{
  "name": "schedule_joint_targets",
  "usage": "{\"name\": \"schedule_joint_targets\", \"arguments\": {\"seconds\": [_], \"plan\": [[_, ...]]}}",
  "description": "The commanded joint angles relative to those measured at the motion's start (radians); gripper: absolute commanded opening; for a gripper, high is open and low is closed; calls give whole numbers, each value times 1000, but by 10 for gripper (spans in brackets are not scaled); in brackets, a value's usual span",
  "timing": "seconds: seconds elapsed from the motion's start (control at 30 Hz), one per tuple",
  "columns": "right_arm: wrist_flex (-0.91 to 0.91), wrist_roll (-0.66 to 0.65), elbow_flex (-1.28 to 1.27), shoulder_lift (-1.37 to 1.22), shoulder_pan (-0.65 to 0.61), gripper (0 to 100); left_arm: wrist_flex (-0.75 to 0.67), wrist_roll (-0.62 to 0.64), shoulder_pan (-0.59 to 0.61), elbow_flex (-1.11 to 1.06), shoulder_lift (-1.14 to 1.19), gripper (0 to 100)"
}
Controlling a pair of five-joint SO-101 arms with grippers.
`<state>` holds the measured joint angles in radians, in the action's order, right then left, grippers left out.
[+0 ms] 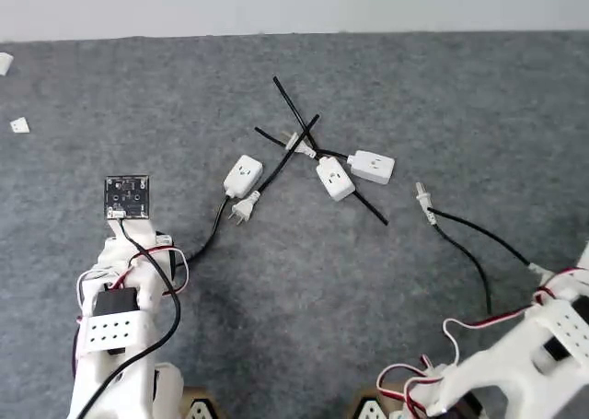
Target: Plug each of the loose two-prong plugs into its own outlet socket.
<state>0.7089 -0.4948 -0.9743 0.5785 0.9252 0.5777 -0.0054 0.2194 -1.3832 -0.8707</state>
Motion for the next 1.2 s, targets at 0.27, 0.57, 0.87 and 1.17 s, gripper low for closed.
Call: {"name": "schedule_joint_targets", "arguments": {"seconds": [0.27, 0.57, 0.87, 1.17], "plan": [[-151, -5, 51, -136, 77, 9, -20, -3, 6, 5, -14, 13], [-110, 2, 285, -446, 79, 119, -20, -3, 5, 5, -14, 13], [160, 63, 496, -460, 73, 287, -18, 3, 2, 5, -20, 105], [504, 206, 652, -245, 62, 270, 34, 3, -23, 16, -20, 169]]}}
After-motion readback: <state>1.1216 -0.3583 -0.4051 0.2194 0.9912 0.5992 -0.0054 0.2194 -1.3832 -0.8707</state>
